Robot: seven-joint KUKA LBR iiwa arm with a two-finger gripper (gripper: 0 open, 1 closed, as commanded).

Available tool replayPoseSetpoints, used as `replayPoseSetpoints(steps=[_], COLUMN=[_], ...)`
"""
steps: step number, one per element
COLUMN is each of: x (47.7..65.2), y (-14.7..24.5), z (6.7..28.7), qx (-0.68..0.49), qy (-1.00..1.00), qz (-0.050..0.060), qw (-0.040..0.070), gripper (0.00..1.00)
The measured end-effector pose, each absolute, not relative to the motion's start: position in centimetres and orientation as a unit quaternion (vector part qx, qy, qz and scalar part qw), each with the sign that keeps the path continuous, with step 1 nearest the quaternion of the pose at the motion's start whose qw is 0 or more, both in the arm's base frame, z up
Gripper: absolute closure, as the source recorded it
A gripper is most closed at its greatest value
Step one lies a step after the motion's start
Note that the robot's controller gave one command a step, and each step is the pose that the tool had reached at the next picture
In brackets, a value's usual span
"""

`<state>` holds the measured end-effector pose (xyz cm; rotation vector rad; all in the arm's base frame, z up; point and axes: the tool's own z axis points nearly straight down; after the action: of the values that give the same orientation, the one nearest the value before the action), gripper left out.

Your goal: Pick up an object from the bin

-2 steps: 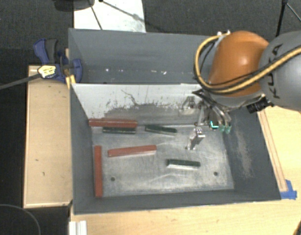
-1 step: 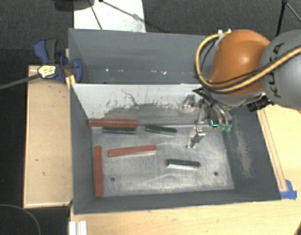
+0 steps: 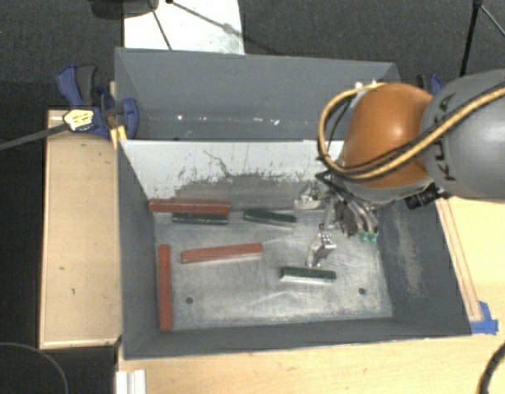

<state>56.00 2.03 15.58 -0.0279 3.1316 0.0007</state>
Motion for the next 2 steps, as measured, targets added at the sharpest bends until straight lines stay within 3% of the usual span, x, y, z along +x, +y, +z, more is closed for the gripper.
replayPoseSetpoints(steps=[1, 2], x=[54.9, 54.9], y=[1.06, 1.06], z=[7.55, 7.55], qx=[-0.053, -0.053], qy=[0.999, 0.999], qz=[0.0, 0.0], qw=[0.006, 0.006], gripper=[1.0, 1.0])
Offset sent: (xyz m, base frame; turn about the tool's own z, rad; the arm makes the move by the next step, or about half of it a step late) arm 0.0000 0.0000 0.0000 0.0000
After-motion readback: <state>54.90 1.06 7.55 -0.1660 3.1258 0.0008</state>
